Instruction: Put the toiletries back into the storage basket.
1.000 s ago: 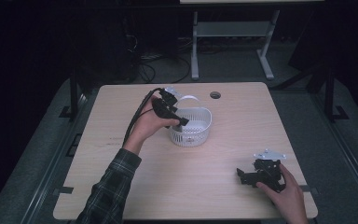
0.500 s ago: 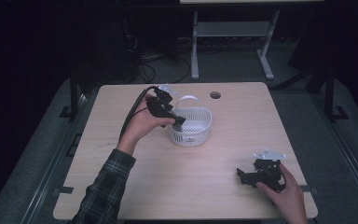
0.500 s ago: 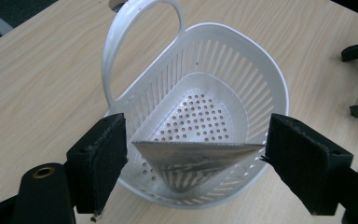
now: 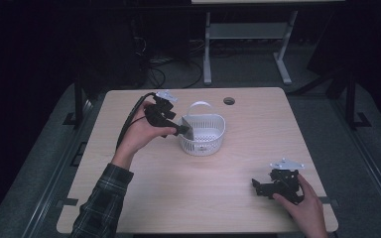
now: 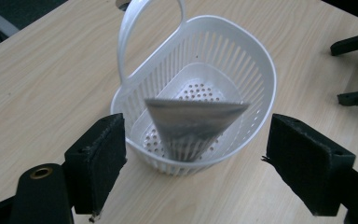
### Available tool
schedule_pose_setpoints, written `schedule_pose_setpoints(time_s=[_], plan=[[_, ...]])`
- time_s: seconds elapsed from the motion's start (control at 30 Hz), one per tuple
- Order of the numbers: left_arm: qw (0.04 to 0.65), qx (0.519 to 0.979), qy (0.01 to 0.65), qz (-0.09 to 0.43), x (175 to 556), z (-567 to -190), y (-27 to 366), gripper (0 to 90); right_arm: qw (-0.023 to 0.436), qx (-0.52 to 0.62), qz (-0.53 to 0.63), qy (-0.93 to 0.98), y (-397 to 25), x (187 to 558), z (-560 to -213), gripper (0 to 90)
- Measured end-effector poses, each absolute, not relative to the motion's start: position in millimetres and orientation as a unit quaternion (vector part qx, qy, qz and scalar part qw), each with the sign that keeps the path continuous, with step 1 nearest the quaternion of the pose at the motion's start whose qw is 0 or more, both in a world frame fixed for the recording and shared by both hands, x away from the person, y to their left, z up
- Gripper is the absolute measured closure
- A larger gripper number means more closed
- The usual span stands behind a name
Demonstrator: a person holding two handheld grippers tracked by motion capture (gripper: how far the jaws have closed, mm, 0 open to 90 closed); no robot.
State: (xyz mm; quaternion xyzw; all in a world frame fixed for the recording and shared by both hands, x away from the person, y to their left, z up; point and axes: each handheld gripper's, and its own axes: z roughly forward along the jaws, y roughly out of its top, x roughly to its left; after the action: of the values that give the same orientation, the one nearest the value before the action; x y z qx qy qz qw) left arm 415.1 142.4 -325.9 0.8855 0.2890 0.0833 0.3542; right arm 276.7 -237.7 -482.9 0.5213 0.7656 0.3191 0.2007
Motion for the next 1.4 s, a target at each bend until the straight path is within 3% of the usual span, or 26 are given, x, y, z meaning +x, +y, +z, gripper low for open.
schedule_pose_setpoints(time_s=[1.4], plan=[[0.356,0.866,0.326,0.128,336,-358,230,20.2,0.2,0.521,0.319,0.766,-238,277,-483,0.0]])
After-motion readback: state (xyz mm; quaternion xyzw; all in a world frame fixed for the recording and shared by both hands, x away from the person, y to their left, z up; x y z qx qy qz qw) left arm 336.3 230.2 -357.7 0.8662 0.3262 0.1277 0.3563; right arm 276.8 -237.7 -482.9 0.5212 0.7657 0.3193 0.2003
